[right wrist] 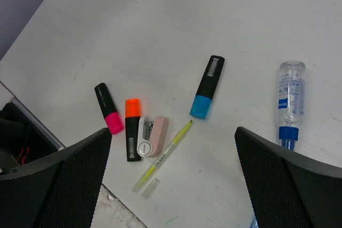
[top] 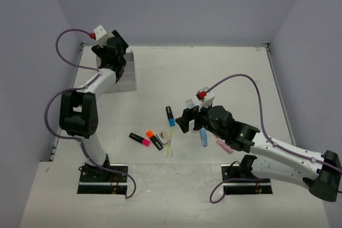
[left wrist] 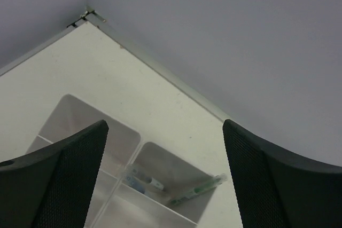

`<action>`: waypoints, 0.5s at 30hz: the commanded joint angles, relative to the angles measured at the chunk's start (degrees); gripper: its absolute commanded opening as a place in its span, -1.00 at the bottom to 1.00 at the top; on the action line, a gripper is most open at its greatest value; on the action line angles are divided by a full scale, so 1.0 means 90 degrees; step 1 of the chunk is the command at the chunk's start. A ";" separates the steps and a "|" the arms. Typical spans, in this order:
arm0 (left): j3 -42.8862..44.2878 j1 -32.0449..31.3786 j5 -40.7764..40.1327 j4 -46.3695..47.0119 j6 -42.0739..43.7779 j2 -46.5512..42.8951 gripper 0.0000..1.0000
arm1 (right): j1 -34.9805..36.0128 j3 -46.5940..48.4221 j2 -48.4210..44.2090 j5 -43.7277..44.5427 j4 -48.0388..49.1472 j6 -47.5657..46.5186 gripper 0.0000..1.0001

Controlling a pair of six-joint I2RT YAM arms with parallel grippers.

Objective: Sort the stationery into containers
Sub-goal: Pick up the pen from the center of the board.

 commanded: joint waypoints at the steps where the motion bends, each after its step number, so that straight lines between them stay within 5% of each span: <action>1: 0.0829 -0.0433 -0.0644 -0.1764 -0.0814 -0.1613 1.00 | -0.0011 0.1172 0.1542 0.0529 -0.1381 0.1948 0.79; 4: 0.1131 -0.0958 -0.0446 -0.3673 -0.1120 -0.2484 1.00 | 0.0058 0.1383 0.2217 0.0671 -0.1777 0.2746 0.21; 7: 0.0527 -0.1141 0.0272 -0.4809 -0.1383 -0.3518 1.00 | 0.0261 0.1344 0.2584 0.0898 -0.1903 0.3374 -0.01; 15: -0.2004 -0.1167 0.1783 -0.5508 -0.0818 -0.6144 1.00 | 0.0971 0.1851 0.3740 0.1246 -0.2326 0.4264 -0.32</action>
